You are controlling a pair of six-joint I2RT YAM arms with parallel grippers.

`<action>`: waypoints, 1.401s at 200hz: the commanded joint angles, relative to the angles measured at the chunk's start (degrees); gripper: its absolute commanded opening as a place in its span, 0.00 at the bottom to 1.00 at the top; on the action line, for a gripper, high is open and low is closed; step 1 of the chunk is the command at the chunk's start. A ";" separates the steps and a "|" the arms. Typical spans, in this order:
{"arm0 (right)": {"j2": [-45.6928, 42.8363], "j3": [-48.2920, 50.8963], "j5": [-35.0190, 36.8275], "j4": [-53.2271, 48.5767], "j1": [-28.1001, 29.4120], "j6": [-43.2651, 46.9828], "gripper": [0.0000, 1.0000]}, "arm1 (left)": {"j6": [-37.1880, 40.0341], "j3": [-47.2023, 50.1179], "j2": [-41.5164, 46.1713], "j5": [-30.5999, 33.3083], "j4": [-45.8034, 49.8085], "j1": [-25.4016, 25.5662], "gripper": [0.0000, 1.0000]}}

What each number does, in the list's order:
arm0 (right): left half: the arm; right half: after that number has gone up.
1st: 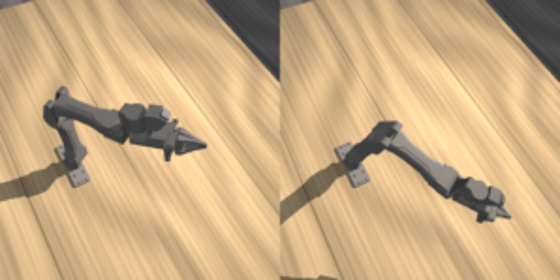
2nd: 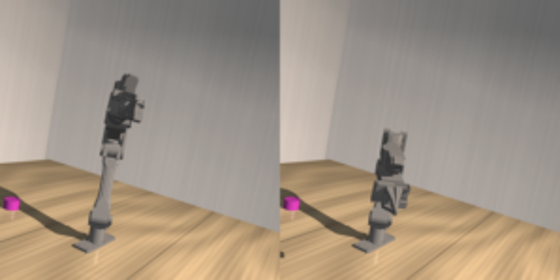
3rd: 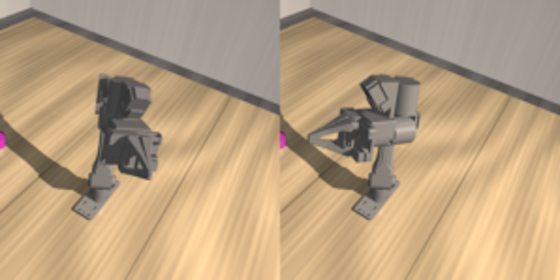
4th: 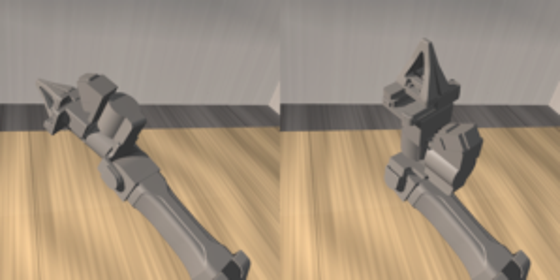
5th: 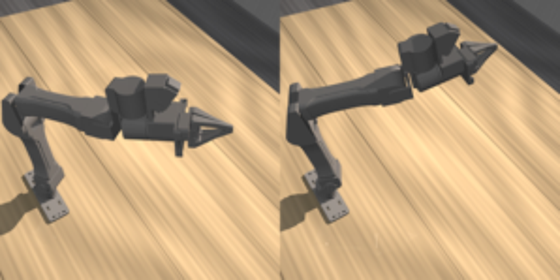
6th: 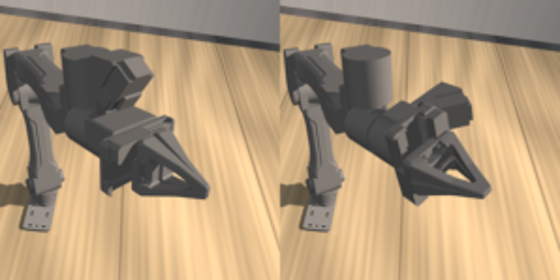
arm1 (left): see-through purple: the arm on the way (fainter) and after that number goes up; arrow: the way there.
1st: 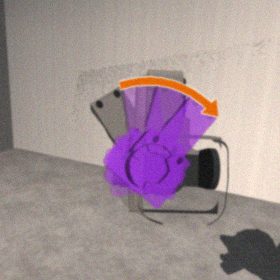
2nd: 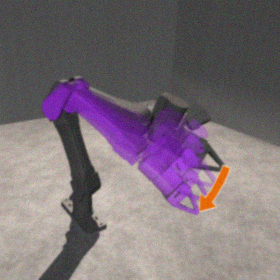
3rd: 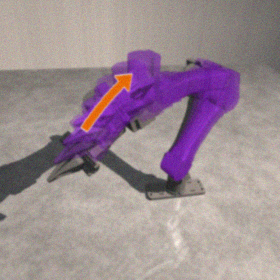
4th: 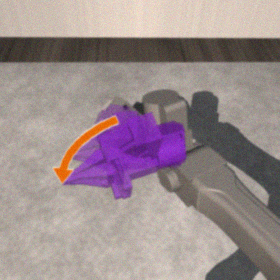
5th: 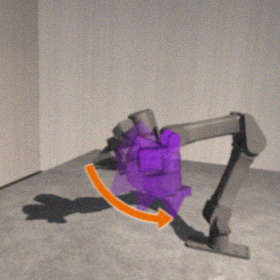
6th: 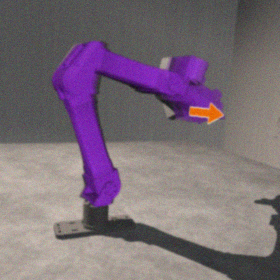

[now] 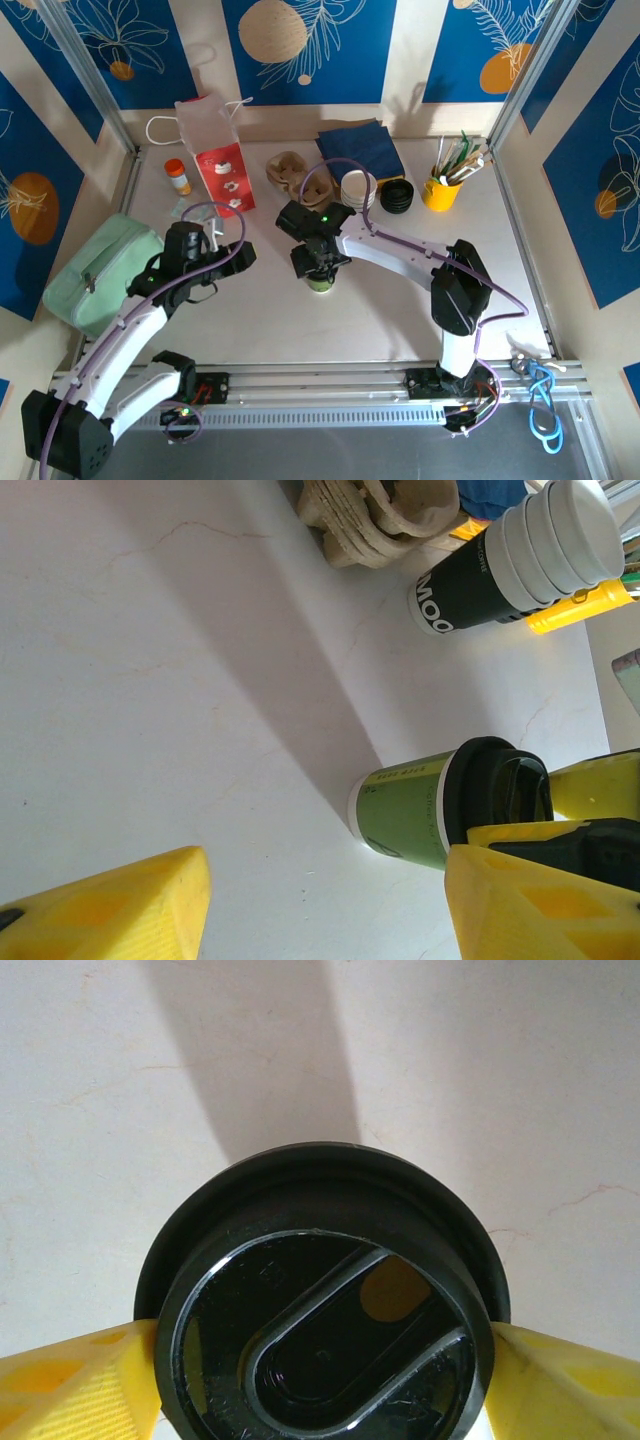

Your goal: Pack the takeout coffee

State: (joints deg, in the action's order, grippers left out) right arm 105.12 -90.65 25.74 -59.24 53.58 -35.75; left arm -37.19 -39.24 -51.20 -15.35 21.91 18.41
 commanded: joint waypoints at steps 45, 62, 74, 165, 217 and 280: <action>0.04 0.71 3.15 -2.63 -0.69 1.09 0.74 | -0.39 0.57 -0.04 -0.38 -1.03 -0.80 0.63; -1.12 1.48 3.35 -2.41 -2.01 1.38 0.74 | -0.43 0.48 0.05 -0.38 -0.94 -0.83 0.63; -2.11 2.33 3.44 -2.04 -3.22 1.71 0.74 | -0.40 0.48 0.04 -0.50 -0.99 -0.83 0.63; -12.67 12.23 2.74 3.27 -19.47 6.05 0.73 | -0.11 -0.04 0.54 -0.38 0.01 -0.96 0.63; -14.33 15.16 2.09 6.48 -30.38 9.54 0.72 | 0.45 -0.82 0.96 -0.12 1.28 -1.08 0.63; -14.15 14.52 0.33 9.01 -40.80 13.02 0.72 | 1.02 -1.71 1.06 -0.29 2.01 -1.23 0.63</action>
State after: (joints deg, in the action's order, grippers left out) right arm 92.05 -75.96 27.79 -51.53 15.77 -24.99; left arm -37.12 -39.24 -51.07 -15.35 22.20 18.00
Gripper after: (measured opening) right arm 0.724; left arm 0.632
